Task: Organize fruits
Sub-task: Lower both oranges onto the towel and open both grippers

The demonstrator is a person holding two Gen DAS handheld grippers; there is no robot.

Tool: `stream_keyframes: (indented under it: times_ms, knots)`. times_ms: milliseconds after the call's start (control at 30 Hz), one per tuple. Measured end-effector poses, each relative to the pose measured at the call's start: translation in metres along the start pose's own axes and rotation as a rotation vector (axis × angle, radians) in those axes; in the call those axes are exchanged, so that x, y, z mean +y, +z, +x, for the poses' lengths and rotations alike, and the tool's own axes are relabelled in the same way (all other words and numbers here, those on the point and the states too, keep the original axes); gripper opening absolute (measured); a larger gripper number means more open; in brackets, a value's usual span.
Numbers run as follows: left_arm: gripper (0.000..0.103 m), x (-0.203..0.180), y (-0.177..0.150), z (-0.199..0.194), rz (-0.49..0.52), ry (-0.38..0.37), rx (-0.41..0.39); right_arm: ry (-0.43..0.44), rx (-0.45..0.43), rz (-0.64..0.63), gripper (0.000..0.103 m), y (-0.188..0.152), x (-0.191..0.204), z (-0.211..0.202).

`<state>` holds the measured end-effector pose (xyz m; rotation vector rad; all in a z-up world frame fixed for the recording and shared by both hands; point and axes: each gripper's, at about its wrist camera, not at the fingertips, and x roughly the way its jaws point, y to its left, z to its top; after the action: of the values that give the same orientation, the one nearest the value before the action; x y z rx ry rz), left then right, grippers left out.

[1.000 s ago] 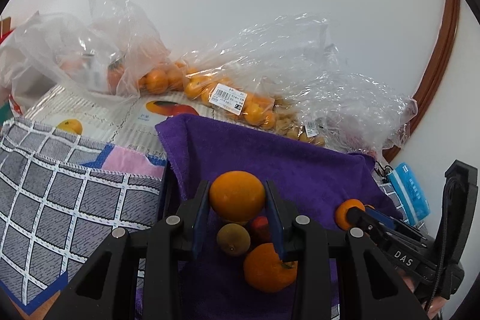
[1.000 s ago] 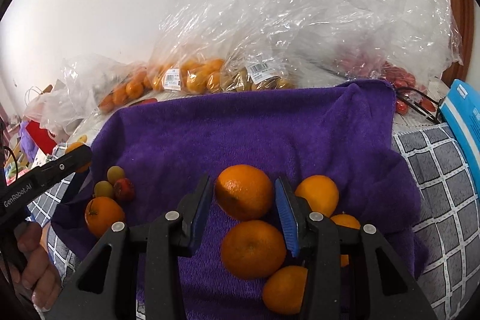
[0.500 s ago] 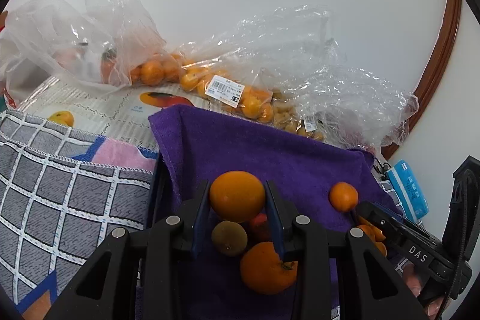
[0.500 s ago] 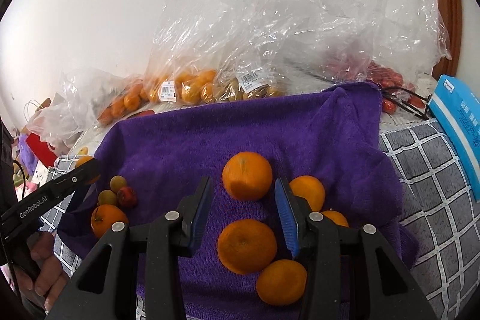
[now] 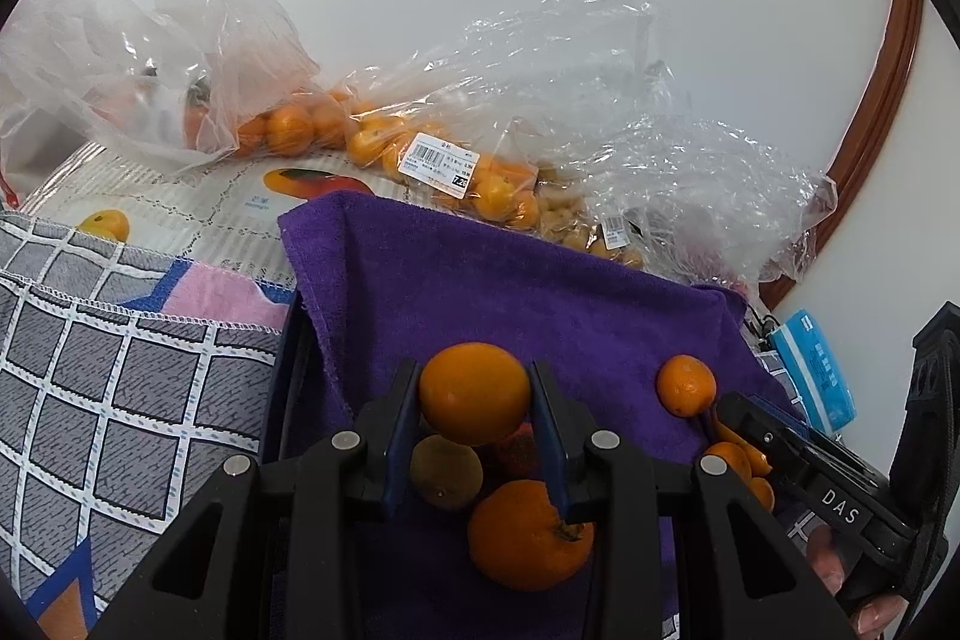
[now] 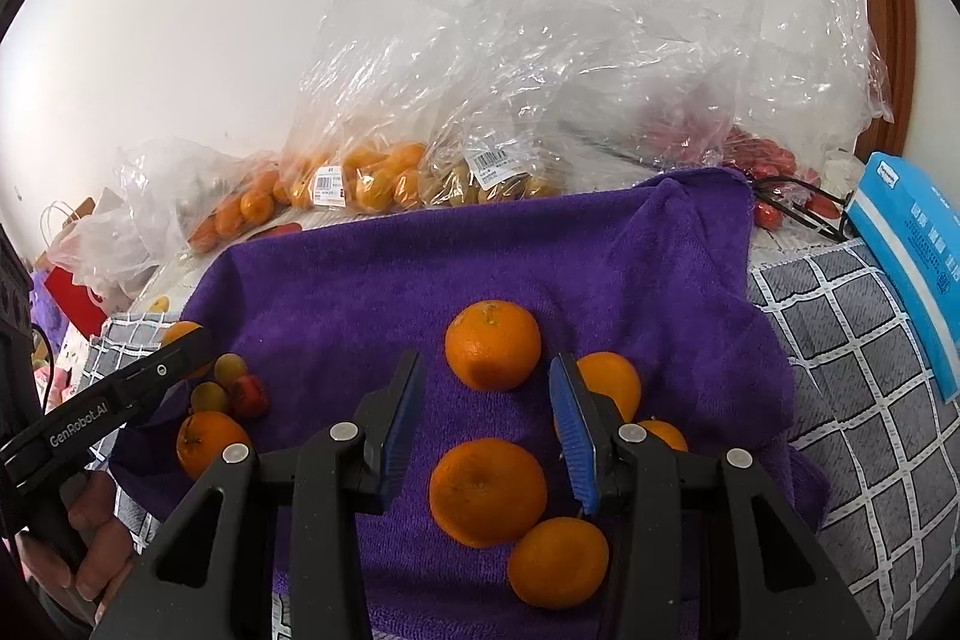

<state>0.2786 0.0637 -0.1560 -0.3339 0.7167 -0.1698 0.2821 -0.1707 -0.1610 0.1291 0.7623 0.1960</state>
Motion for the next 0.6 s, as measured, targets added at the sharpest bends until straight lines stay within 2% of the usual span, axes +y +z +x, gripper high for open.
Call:
stream_keyframes:
  times_ms: [300,367,600]
  knots:
    - [0.034,-0.006,0.0,-0.001,0.029,-0.001,-0.007,-0.037,-0.031,-0.04,0.044,-0.001,0.005,-0.007]
    - [0.04,-0.006,0.0,-0.002,0.029,-0.002,-0.012,-0.043,-0.034,-0.047,0.044,-0.001,0.006,-0.007]
    - [0.048,-0.002,0.003,-0.013,0.009,0.007,-0.067,-0.064,-0.052,-0.075,0.046,0.002,0.009,-0.014]
